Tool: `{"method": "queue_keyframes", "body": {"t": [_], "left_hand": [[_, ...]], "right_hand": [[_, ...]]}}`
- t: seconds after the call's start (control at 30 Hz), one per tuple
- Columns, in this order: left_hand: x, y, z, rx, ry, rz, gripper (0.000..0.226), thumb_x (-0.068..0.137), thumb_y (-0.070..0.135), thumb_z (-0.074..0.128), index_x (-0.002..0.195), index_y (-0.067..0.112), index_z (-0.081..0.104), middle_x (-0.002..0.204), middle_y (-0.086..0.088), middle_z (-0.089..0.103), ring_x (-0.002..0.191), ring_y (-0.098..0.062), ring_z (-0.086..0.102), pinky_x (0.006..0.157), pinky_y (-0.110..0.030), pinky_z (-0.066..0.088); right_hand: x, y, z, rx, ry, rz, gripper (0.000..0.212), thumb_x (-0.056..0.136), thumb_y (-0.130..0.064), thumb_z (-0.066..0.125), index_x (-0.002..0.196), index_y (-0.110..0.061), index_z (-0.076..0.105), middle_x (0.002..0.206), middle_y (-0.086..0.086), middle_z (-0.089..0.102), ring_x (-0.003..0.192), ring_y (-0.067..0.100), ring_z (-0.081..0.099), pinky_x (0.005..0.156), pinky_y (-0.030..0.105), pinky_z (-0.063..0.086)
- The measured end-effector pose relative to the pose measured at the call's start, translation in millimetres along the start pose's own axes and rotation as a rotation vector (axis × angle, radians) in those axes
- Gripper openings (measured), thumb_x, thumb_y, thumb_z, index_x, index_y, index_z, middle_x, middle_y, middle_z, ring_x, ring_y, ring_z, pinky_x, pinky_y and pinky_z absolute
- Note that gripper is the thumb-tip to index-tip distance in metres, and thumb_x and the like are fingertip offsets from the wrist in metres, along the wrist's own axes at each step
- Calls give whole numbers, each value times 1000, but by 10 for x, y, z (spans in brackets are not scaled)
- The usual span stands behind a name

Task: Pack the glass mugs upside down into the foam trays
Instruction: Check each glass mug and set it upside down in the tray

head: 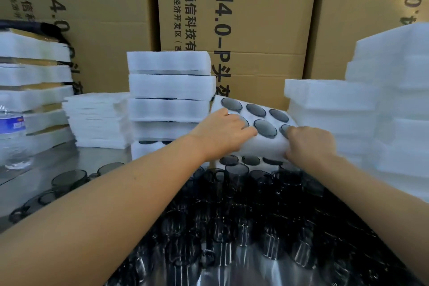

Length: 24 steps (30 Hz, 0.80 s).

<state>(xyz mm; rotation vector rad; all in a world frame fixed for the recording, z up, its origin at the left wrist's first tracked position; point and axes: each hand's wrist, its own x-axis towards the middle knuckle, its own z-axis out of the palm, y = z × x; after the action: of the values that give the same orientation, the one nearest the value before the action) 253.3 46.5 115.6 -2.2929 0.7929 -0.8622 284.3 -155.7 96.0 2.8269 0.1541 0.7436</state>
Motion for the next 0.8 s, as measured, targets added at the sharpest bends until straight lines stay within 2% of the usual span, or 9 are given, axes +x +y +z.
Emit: {"method": "queue_keyframes", "body": {"t": [0.1, 0.17, 0.2, 0.3, 0.4, 0.47, 0.57, 0.67, 0.8], "left_hand": [[51, -72, 186, -153, -27, -76, 41, 94, 18, 53, 132, 22, 39, 128, 3, 56, 119, -19, 49, 90, -33, 35], [75, -135, 300, -224, -53, -129, 40, 93, 17, 54, 130, 21, 39, 126, 1, 58, 114, -21, 51, 91, -35, 36], [84, -158, 352, -245, -75, -156, 38, 93, 16, 54, 128, 20, 39, 121, -1, 60, 108, -23, 53, 89, -36, 37], [129, -196, 515, -273, -147, -239, 34, 93, 13, 53, 123, 18, 38, 109, -5, 64, 92, -28, 56, 71, -35, 34], [162, -170, 658, -286, -261, -292, 34, 93, 10, 51, 122, 18, 36, 105, -8, 64, 81, -30, 57, 58, -34, 36], [178, -152, 738, -276, -311, -294, 35, 92, 8, 50, 122, 17, 35, 101, -8, 62, 73, -26, 50, 51, -32, 31], [220, -167, 822, -311, -338, -292, 40, 94, 12, 53, 130, 19, 37, 113, -8, 60, 84, -26, 52, 60, -31, 34], [289, -183, 909, -443, -351, -316, 49, 91, 22, 63, 135, 22, 42, 130, -5, 57, 114, -27, 54, 77, -31, 38], [308, -186, 1014, -620, -380, -356, 54, 85, 23, 71, 134, 19, 49, 133, -6, 56, 120, -24, 52, 91, -33, 41]], "right_hand": [[27, -31, 44, -77, 23, 14, 27, 83, -22, 55, 109, -29, 52, 97, -5, 62, 89, 22, 61, 50, 24, 25], [67, -72, 40, -120, 15, 19, 25, 83, -19, 54, 107, -29, 54, 96, -6, 61, 84, 21, 57, 47, 24, 22], [94, -101, 45, -136, 4, 22, 24, 83, -17, 54, 105, -28, 56, 96, -6, 62, 84, 20, 57, 50, 23, 26], [217, -192, 88, -164, -24, 18, 23, 84, -14, 55, 103, -25, 59, 100, -5, 63, 89, 20, 59, 60, 24, 33], [363, -259, 178, -162, -52, 10, 27, 85, -11, 55, 109, -25, 58, 106, -4, 62, 96, 18, 60, 61, 24, 34], [444, -304, 270, -151, -91, 18, 28, 85, -9, 56, 109, -23, 58, 107, -4, 62, 99, 17, 61, 62, 25, 35], [521, -331, 418, -122, -130, 20, 23, 85, -10, 60, 104, -22, 58, 110, -2, 63, 101, 20, 61, 66, 26, 37], [567, -312, 522, -80, -107, 38, 36, 90, -15, 59, 124, -24, 56, 119, 1, 61, 110, 22, 58, 70, 27, 36], [642, -298, 568, -21, -146, 41, 35, 91, -17, 58, 126, -22, 56, 123, 4, 61, 112, 25, 58, 71, 28, 36]]}}
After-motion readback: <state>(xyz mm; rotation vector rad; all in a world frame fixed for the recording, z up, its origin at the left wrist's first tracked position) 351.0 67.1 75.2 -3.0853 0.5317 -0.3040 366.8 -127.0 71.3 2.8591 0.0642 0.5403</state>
